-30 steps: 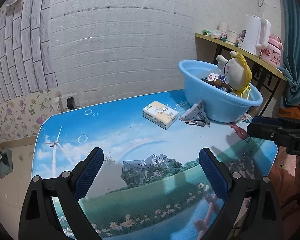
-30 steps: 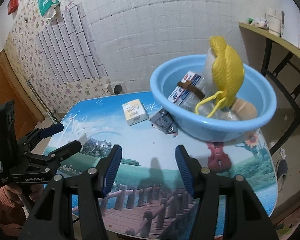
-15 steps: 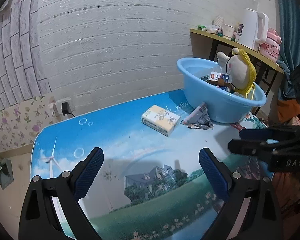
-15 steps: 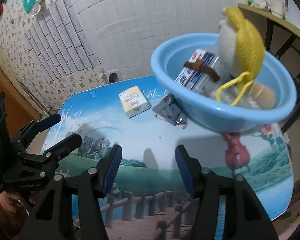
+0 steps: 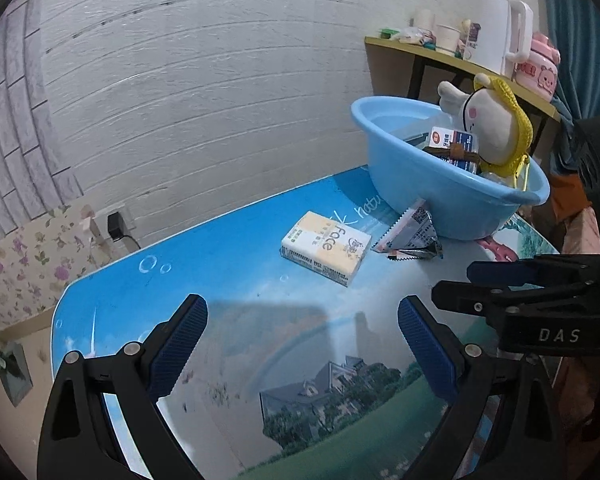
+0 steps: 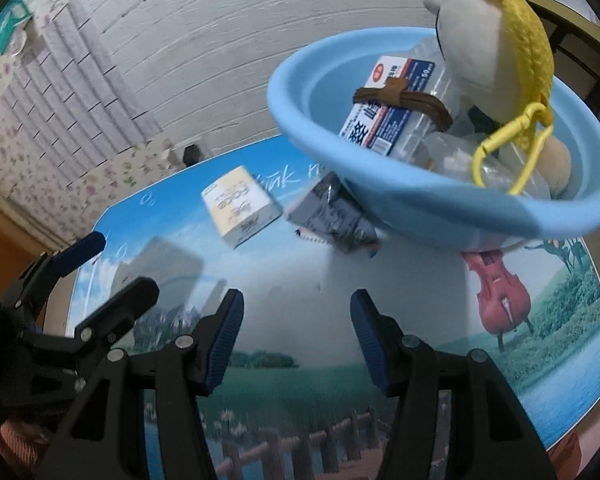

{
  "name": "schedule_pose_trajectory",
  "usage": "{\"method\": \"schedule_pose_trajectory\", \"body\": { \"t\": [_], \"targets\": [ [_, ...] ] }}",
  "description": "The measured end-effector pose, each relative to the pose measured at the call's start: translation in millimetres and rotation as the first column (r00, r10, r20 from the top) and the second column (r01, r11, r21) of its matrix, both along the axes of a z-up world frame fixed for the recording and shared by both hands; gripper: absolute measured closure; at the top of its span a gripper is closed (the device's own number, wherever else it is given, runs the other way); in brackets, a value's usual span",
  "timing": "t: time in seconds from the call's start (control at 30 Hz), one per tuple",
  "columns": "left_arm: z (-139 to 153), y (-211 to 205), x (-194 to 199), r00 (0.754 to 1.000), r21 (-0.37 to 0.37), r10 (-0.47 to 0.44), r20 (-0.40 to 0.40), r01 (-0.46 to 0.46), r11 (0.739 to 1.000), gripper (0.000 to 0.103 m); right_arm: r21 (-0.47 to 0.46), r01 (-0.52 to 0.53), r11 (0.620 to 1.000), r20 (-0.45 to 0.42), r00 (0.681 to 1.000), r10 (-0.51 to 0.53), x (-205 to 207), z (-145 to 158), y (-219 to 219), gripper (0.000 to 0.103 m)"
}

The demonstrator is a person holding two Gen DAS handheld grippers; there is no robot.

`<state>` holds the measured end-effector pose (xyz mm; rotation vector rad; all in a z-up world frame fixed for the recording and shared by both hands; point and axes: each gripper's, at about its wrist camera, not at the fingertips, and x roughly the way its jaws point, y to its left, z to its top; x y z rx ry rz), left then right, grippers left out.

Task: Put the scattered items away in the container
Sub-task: 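Grasp the white 'face' tissue pack with the left tool while the right tool approaches the paper packet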

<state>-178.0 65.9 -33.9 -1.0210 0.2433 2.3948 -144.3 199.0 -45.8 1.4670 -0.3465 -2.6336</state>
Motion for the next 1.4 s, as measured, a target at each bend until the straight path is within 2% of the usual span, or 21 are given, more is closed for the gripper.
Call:
{"method": "schedule_pose_trajectory", "body": {
  "t": [0.27,0.47,0.67,0.87,1.0,1.1,1.27,1.4],
  "targets": [
    [-5.7,10.6,-26.8,0.998,-0.029,-0.056,0.004,0.057,0.998,0.007,0.003,0.093,0.996,0.037,0.995,-0.093,-10.8,-13.8,1.1,0.048],
    [-13.2,20.3,-44.3,0.994,-0.022,-0.102,0.026,0.103,0.994,0.007,-0.015,0.135,0.991,0.011,0.991,-0.134,-15.9,-12.7,0.4,0.048],
    [-22.6,30.0,-58.5,0.984,-0.028,-0.173,0.049,0.175,0.984,0.007,0.006,0.231,0.973,-0.009,0.973,-0.231,-21.5,-15.3,5.6,0.048],
    [-27.5,31.5,-71.2,0.973,-0.032,-0.224,0.046,0.226,0.974,0.007,0.036,0.238,0.970,-0.027,0.971,-0.238,-22.7,-13.8,-1.2,0.048],
    [-30.7,32.0,-78.3,0.961,-0.025,-0.272,0.057,0.274,0.961,0.007,0.061,0.247,0.967,-0.036,0.969,-0.245,-25.1,-13.6,-6.0,0.048],
    [-33.7,36.3,-80.3,0.941,-0.015,-0.330,0.073,0.331,0.943,0.007,0.065,0.255,0.965,-0.038,0.967,-0.253,-28.6,-13.1,-3.8,0.048],
    [-40.9,53.9,-75.3,0.903,-0.073,-0.419,0.094,0.426,0.902,0.007,0.070,0.263,0.962,-0.044,0.964,-0.261,-31.7,-12.5,-5.0,0.046],
    [-41.2,59.6,-76.5,0.900,-0.082,-0.426,0.091,0.433,0.897,0.007,0.063,0.258,0.964,-0.048,0.966,-0.255,-38.7,-13.2,-12.3,0.046]
  ]
}}
